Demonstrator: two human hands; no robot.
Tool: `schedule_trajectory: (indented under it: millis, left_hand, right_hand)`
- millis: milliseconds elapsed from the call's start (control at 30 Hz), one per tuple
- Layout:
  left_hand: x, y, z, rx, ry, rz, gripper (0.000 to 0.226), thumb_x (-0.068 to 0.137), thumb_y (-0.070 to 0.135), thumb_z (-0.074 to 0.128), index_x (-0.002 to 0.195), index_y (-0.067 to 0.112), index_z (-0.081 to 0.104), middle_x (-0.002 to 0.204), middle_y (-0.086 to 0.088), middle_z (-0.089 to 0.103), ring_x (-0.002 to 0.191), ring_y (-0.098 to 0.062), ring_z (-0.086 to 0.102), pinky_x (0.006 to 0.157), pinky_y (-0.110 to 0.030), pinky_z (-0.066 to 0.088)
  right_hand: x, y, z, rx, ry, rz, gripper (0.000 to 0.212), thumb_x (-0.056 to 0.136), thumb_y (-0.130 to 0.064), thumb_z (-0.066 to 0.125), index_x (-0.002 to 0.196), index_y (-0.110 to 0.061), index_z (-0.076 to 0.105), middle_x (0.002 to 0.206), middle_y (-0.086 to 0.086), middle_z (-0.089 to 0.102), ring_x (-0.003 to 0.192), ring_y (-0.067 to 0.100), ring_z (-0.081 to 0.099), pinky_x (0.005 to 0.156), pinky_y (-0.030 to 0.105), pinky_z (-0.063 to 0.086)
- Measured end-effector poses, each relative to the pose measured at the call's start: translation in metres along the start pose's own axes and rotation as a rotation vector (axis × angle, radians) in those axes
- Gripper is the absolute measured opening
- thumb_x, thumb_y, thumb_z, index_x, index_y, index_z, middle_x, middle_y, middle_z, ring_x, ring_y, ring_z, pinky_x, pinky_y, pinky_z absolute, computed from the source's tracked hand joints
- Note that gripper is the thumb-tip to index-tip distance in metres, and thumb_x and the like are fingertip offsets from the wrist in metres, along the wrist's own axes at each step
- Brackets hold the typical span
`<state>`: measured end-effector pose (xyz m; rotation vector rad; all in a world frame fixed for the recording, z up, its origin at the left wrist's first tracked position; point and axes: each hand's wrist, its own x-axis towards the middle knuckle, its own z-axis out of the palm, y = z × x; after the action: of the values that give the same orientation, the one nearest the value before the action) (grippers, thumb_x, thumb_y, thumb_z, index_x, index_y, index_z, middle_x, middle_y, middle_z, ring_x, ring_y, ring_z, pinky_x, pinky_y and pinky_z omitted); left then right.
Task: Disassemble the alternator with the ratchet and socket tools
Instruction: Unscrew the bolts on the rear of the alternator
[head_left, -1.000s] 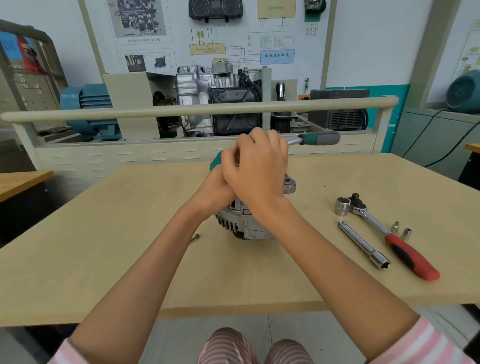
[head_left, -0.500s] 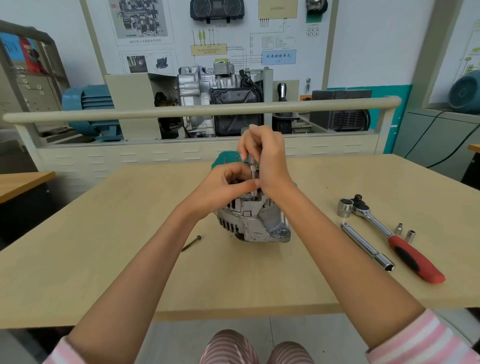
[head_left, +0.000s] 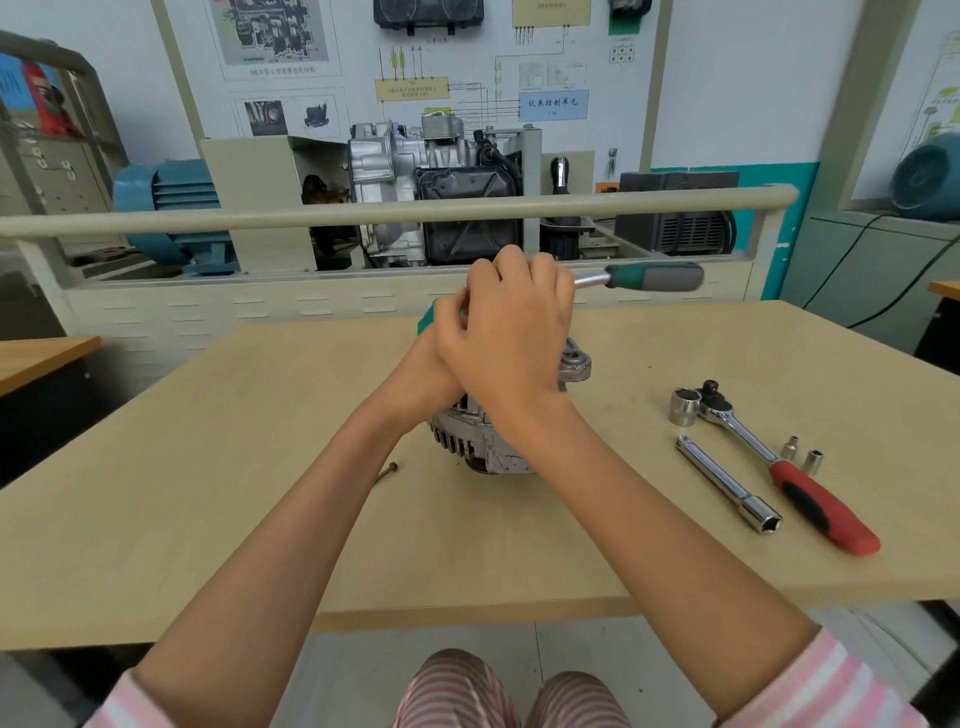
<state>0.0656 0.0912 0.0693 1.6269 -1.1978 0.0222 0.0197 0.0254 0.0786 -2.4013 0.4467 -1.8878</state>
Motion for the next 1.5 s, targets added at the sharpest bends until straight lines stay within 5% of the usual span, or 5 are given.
schedule_trajectory:
  millis: [367,833,1233,1367,1500]
  left_hand:
    - [0.000,-0.008,-0.002,-0.039,-0.098,-0.067,0.006,0.086,0.011,0.065,0.090,0.016,0.067,0.083,0.005,0.069,0.078,-0.005,0.063,0.074,-0.017,0.050]
    - [-0.002,-0.001,0.004,-0.026,0.045,-0.001,0.044,0.085,-0.006,0.055,0.094,0.036,0.048,0.089,0.011,0.058,0.076,0.012,0.056,0.064,-0.009,0.045]
    - [0.001,-0.008,-0.004,-0.028,-0.093,-0.081,0.005,0.085,0.015,0.066,0.082,0.019,0.068,0.076,0.008,0.068,0.074,-0.008,0.062,0.072,-0.024,0.050]
    - [0.002,-0.009,-0.005,-0.039,-0.098,-0.107,0.002,0.084,0.014,0.067,0.084,0.014,0.065,0.077,0.002,0.065,0.074,-0.009,0.059,0.074,-0.026,0.048]
    - [0.001,-0.010,-0.004,-0.020,-0.088,-0.070,0.014,0.083,-0.001,0.064,0.083,0.014,0.065,0.075,0.003,0.068,0.074,-0.009,0.061,0.072,-0.025,0.051]
  right_hand:
    - [0.030,0.023,-0.011,1.320,-0.386,0.379,0.036,0.075,-0.015,0.039,0.040,-0.018,0.033,0.038,-0.003,0.035,0.048,0.015,0.037,0.056,0.018,0.037]
    - [0.002,0.002,-0.003,-0.001,-0.010,0.019,0.035,0.077,-0.026,0.039,0.062,-0.006,0.064,0.065,0.007,0.057,0.071,0.024,0.048,0.073,0.035,0.036]
    - [0.036,0.026,-0.004,1.348,-0.496,0.402,0.038,0.073,-0.017,0.036,0.036,-0.016,0.029,0.040,0.003,0.036,0.048,0.012,0.037,0.060,0.021,0.038]
    - [0.033,0.027,-0.002,1.347,-0.458,0.417,0.035,0.075,-0.016,0.035,0.041,-0.014,0.032,0.042,0.002,0.038,0.049,0.010,0.037,0.064,0.026,0.037]
    - [0.017,0.019,-0.004,0.788,-0.153,0.154,0.034,0.076,-0.024,0.041,0.045,-0.015,0.032,0.047,-0.004,0.033,0.056,0.014,0.033,0.060,0.026,0.029]
